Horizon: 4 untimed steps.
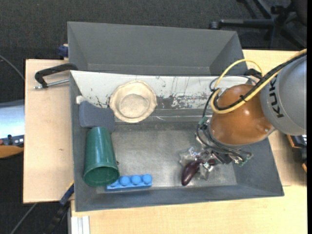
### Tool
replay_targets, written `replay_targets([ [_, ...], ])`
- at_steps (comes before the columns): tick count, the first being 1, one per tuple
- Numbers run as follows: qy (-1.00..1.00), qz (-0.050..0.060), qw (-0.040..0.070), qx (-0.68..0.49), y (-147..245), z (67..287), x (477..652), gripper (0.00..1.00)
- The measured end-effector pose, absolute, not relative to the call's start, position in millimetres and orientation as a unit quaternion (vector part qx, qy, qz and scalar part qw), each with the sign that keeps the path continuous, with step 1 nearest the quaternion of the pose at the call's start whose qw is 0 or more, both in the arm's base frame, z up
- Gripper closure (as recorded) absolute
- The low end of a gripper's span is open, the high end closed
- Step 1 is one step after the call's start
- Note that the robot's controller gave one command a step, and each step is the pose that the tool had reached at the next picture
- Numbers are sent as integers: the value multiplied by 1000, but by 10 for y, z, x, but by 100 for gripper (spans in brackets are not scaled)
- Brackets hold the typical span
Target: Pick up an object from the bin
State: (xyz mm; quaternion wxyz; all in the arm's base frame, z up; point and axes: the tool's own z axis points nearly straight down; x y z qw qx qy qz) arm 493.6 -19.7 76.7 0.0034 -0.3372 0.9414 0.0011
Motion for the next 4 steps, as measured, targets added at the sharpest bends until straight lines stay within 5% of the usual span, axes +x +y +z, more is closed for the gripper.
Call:
replay_targets([
  [4,942,2,3,-337,-188,1360,4935,100],
])
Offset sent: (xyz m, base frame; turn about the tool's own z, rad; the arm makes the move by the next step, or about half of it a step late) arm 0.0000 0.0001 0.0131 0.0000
